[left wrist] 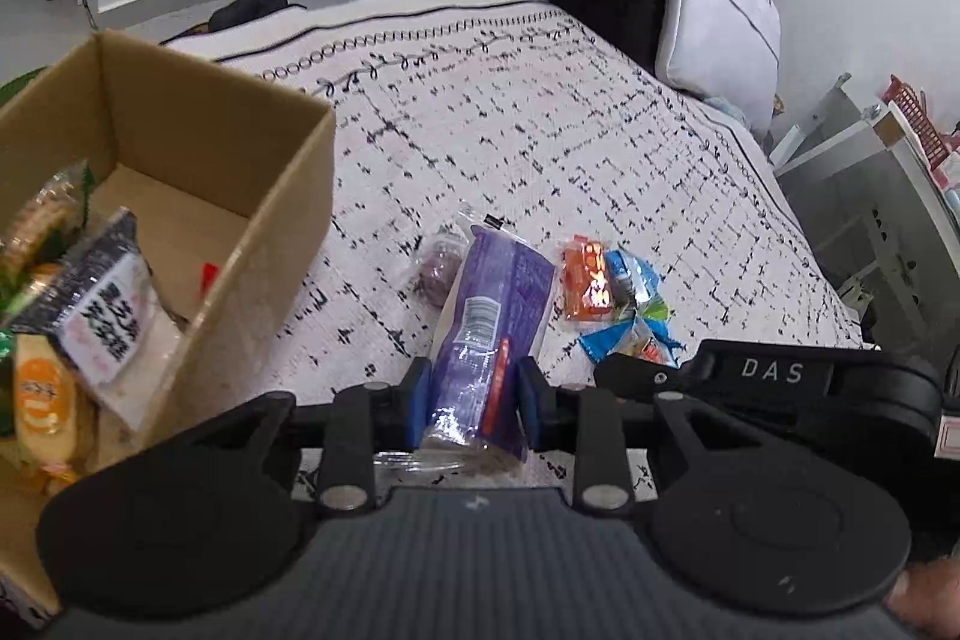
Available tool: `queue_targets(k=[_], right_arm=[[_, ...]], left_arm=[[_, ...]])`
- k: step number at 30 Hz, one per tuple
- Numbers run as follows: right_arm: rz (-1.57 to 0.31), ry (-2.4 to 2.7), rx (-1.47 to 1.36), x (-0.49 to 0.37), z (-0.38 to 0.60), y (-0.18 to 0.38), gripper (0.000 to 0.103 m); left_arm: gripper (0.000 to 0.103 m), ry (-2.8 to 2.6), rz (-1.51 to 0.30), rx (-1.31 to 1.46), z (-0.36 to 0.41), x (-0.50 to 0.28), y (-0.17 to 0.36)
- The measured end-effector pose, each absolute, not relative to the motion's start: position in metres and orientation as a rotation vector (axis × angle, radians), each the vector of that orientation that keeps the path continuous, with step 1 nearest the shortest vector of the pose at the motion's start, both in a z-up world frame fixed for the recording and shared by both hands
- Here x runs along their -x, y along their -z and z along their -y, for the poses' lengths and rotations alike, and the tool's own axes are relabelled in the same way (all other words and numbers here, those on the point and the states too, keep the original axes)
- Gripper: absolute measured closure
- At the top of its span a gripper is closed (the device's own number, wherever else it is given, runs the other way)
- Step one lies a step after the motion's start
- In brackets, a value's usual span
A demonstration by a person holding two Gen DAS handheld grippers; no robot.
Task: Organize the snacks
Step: 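Grasp the yellow-labelled snack stick with the right gripper while the left grasps the purple bar packet, then carry both packets over the cardboard box and open both grippers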
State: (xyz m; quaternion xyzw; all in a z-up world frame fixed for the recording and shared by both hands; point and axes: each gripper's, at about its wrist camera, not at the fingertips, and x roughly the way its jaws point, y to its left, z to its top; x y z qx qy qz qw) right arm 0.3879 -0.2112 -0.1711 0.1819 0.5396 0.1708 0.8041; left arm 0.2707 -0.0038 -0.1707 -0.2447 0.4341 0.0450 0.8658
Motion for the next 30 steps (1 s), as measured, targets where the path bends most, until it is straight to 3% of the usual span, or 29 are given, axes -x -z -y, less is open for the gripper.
queue_targets(k=[30], right_arm=[[-0.913,-0.624,-0.434,-0.352,0.178,0.094,0.084]], left_arm=[[0.074,-0.221,-0.700,0.516,-0.057,-0.210,0.077]])
